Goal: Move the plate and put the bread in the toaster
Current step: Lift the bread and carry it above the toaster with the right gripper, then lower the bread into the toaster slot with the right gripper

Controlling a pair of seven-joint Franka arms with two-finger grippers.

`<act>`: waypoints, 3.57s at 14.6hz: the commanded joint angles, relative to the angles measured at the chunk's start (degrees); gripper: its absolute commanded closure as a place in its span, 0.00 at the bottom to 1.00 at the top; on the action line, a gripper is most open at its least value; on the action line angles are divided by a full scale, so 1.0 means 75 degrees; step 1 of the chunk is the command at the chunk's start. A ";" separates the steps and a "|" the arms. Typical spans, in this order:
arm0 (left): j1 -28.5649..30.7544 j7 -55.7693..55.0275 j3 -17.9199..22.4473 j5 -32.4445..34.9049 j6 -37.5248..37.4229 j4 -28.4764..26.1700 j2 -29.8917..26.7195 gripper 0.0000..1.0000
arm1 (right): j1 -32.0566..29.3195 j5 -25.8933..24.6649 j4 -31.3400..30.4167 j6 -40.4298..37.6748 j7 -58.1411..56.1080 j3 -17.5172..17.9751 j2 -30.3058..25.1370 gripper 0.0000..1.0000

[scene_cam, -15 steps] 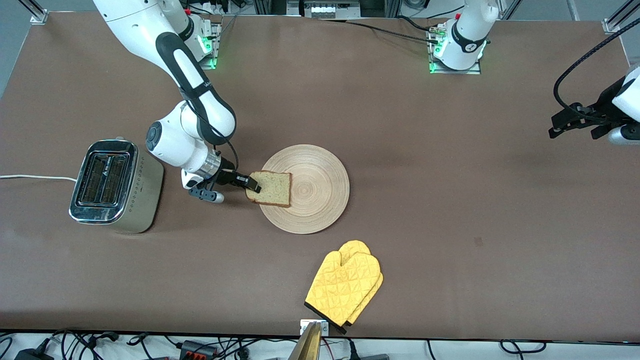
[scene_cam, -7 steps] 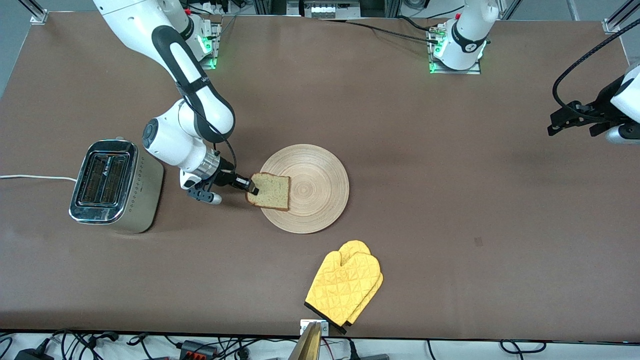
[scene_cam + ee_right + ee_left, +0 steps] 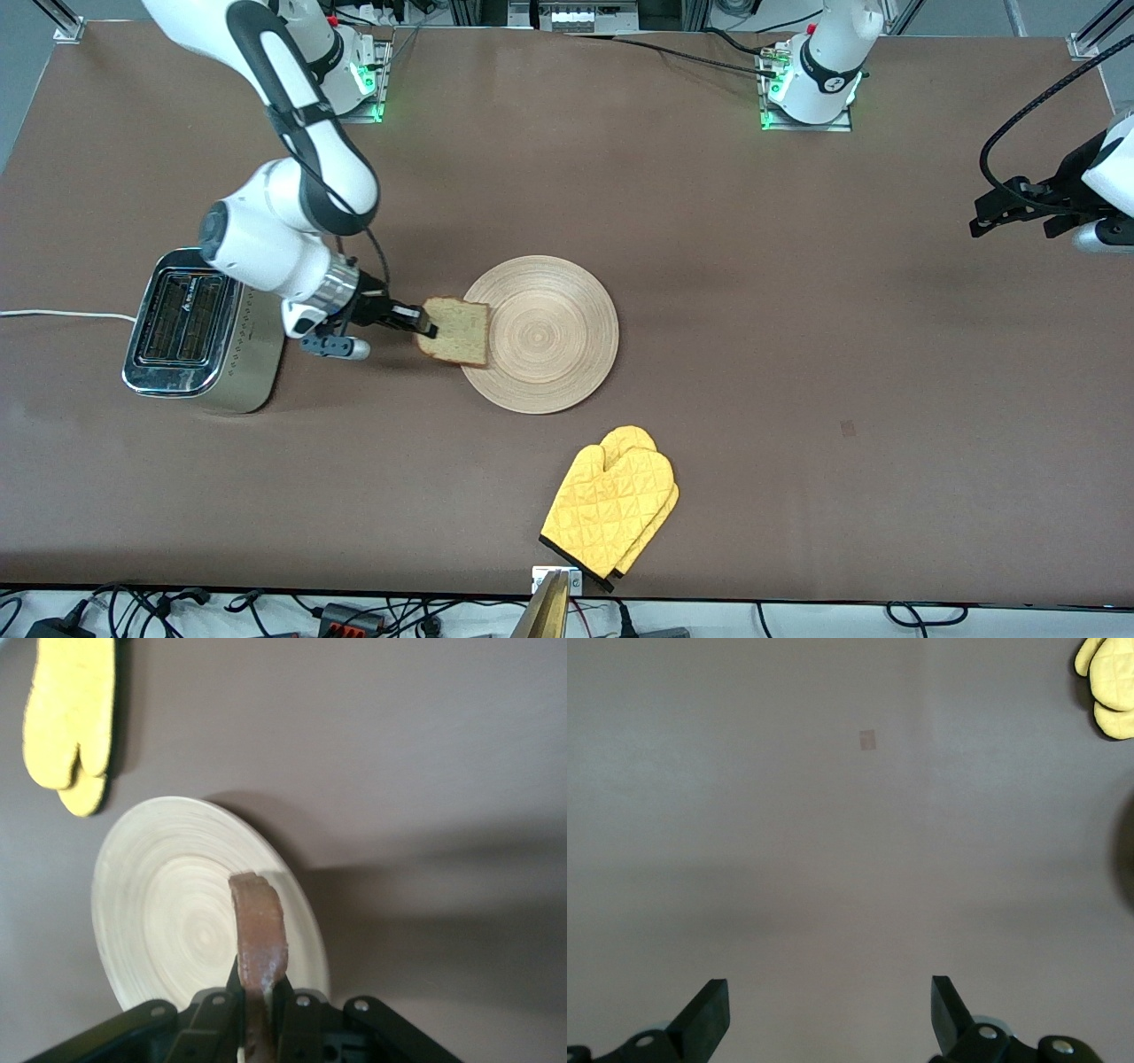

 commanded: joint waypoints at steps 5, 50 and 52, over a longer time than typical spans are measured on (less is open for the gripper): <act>-0.0069 -0.0063 0.0057 -0.0093 -0.0196 0.0120 -0.0048 0.00 | -0.0169 -0.2699 0.3149 -0.5363 0.0510 -0.1546 -0.0152 1.00; -0.0058 -0.0052 0.0081 -0.0093 -0.0266 0.0120 -0.0048 0.00 | -0.0837 -0.6076 0.4466 -0.4712 -0.0381 -0.1829 0.1232 1.00; -0.0058 -0.0052 0.0093 -0.0093 -0.0278 0.0120 -0.0048 0.00 | -0.0837 -0.6217 0.4396 -0.4690 -0.0381 -0.1829 0.1103 1.00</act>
